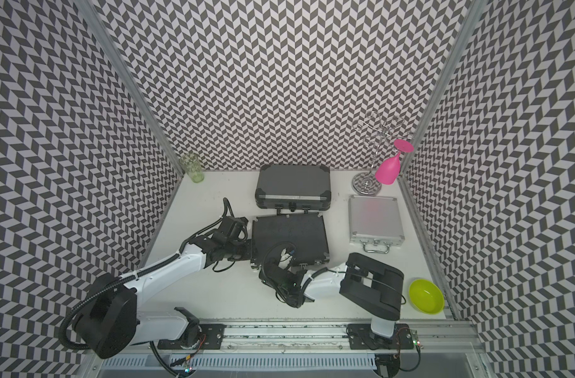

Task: Close the poker set cases
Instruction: Fasten the fastener on the poker set case.

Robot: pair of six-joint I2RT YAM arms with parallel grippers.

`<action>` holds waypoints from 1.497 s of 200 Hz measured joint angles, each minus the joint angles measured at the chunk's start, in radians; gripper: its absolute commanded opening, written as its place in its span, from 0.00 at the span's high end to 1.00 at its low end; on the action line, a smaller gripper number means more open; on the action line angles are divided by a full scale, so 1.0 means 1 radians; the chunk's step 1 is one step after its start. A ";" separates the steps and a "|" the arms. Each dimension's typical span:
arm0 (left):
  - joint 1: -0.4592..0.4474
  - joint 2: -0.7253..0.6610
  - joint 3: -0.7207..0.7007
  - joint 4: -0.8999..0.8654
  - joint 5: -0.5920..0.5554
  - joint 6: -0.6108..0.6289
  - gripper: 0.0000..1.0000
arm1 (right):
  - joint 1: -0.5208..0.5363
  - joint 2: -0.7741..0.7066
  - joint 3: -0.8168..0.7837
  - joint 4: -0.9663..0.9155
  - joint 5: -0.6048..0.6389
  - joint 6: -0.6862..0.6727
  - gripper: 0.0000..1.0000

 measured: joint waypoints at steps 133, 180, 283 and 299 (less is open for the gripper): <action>0.000 0.006 0.013 -0.017 -0.005 0.004 0.92 | 0.033 0.029 0.079 -0.031 0.041 -0.011 0.72; 0.000 0.006 0.013 -0.018 -0.005 0.004 0.92 | 0.033 0.055 0.080 -0.047 0.057 0.038 0.78; 0.000 0.003 0.012 -0.022 -0.004 0.004 0.92 | 0.035 0.064 0.090 -0.062 0.092 0.119 0.78; 0.000 -0.001 0.010 -0.028 -0.004 0.004 0.92 | 0.036 0.064 0.090 -0.060 0.093 0.117 0.74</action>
